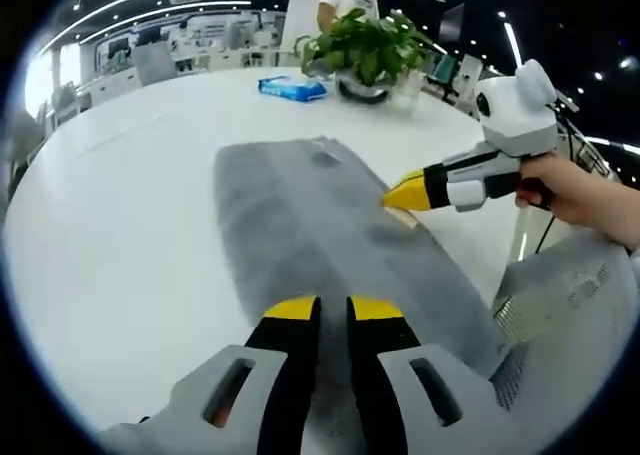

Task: Open the folded towel by lifting each exposed corner and separating the folded layers until the towel lies flat within the target outline without major curled edges

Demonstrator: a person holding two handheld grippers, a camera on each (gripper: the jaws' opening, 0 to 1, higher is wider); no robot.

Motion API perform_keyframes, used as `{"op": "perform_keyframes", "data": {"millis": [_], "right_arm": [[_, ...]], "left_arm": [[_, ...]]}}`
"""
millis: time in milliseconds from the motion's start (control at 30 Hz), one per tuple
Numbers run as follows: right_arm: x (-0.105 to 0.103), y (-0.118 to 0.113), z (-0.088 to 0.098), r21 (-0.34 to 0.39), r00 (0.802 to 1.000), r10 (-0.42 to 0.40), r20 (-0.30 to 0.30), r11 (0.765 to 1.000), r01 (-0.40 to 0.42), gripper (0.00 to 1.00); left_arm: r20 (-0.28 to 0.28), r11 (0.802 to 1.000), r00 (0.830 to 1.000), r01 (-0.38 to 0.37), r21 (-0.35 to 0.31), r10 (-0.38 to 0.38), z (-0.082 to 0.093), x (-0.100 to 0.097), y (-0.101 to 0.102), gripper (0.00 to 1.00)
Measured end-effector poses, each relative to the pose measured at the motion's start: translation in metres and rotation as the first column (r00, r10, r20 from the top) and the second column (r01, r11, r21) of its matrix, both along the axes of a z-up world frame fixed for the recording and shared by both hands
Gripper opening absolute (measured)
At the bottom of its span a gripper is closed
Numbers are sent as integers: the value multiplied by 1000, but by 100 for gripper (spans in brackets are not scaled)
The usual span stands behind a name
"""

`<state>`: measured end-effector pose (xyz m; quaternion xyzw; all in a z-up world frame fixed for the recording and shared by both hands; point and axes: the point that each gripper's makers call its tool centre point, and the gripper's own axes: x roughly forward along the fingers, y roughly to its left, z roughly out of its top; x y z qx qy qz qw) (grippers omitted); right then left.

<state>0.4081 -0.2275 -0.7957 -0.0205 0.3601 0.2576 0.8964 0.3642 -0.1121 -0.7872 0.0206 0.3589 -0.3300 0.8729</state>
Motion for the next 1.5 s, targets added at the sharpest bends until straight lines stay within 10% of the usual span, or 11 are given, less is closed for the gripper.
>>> {"op": "perform_keyframes", "data": {"millis": [933,1267,1400,1500], "right_arm": [[-3,2,-14,39,997,-33,-68,999,36,8],[-4,2,-14,-47,999,28,-16,998,-29,9],[-4,2,-13,-47,1000,26,-15,999,-27,9],[-5,-1,-12,-43,1000,14,-25,999,-15,9]], "left_arm": [[1,993,993,-115,-21,115,2,12,25,10],[1,994,994,-109,-9,109,1,11,23,11],[-35,993,997,-67,94,70,-18,3,27,11],[56,984,998,13,177,-24,-18,5,21,10]]}}
